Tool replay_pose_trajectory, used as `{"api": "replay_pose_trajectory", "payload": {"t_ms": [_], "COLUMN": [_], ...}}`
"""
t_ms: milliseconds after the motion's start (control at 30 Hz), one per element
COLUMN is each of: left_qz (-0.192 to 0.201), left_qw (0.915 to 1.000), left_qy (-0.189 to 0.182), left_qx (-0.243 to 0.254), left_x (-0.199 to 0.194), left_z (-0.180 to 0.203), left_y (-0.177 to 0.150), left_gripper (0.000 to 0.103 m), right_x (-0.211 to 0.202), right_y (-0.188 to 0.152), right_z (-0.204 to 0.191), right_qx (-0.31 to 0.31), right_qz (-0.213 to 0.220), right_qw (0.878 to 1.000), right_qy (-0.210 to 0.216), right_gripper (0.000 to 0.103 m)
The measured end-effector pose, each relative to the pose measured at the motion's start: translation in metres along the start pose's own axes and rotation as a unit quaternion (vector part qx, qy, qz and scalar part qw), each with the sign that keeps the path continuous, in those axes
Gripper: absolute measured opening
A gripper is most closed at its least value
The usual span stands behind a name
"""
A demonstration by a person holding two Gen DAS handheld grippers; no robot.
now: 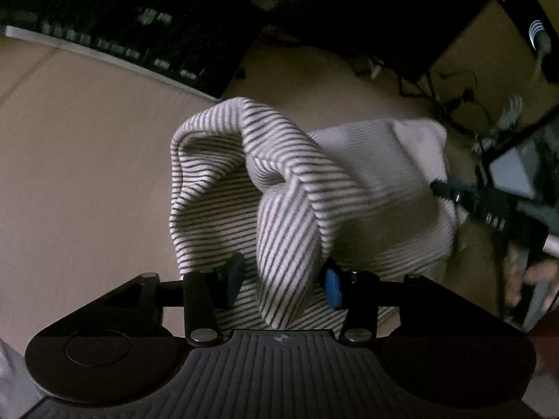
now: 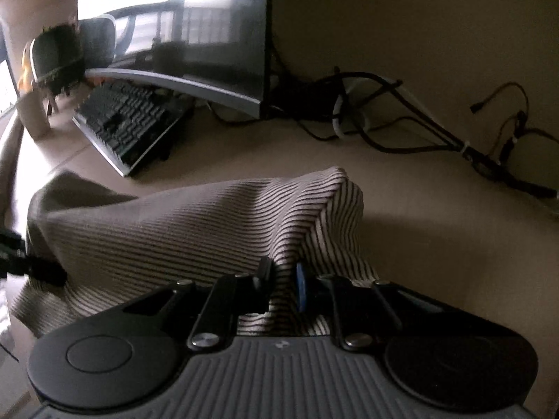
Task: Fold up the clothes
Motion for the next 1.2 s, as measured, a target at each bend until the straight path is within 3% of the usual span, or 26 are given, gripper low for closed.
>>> {"api": "replay_pose_trajectory", "payload": {"t_ms": [200, 333, 433, 567, 633, 800, 867, 933, 1067, 1133, 1200], "left_qz": [0.025, 0.031, 0.027, 0.011, 0.005, -0.02, -0.01, 0.008, 0.021, -0.006, -0.033], "left_qw": [0.9997, 0.9995, 0.9996, 0.9954, 0.9901, 0.9906, 0.9929, 0.9946, 0.9981, 0.9984, 0.9964], "left_qy": [-0.005, -0.004, 0.004, 0.076, 0.101, 0.086, 0.067, 0.063, 0.05, 0.052, 0.062], "left_qx": [0.004, 0.008, 0.004, 0.058, 0.098, 0.104, 0.097, 0.082, 0.03, 0.021, 0.047], "left_x": [-0.02, -0.035, -0.038, -0.025, -0.018, -0.028, -0.042, -0.056, -0.061, -0.042, -0.021], "left_z": [0.006, 0.008, 0.011, 0.023, 0.026, 0.017, 0.014, 0.01, 0.004, 0.012, 0.026], "left_y": [0.001, -0.008, -0.018, -0.033, -0.036, -0.028, -0.021, -0.011, 0.004, 0.005, -0.003], "left_gripper": [0.033, 0.027, 0.027, 0.027, 0.034, 0.041, 0.044, 0.053, 0.066, 0.075, 0.075], "right_x": [0.003, -0.012, -0.025, -0.022, -0.017, -0.025, -0.035, -0.046, -0.044, -0.034, -0.02], "right_y": [0.009, 0.013, 0.016, 0.009, -0.001, -0.02, -0.022, -0.022, -0.017, -0.013, -0.011], "right_z": [0.002, -0.004, -0.005, 0.011, 0.021, 0.023, 0.025, 0.029, 0.041, 0.044, 0.044], "right_qx": [0.013, 0.007, 0.01, 0.051, 0.08, 0.095, 0.103, 0.119, 0.154, 0.159, 0.163], "right_qz": [-0.016, 0.009, 0.037, 0.033, 0.02, 0.001, 0.004, 0.022, 0.043, 0.043, 0.04], "right_qw": [1.0, 1.0, 0.999, 0.998, 0.996, 0.995, 0.995, 0.992, 0.987, 0.986, 0.985], "right_qy": [-0.005, -0.015, -0.011, -0.021, -0.026, -0.019, -0.018, -0.021, 0.007, 0.02, 0.04], "right_gripper": [0.014, 0.014, 0.013, 0.013, 0.013, 0.013, 0.025, 0.068, 0.07, 0.07, 0.07]}}
Point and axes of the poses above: each gripper's, at about its wrist camera, not at the fingertips, and x roughly the way its jaws point, z to its right, y to its top, the point moved 3 cm from there along x, roughly the way its jaws point, and after that the axes turned 9 degrees about y, right-handed, at the moved point
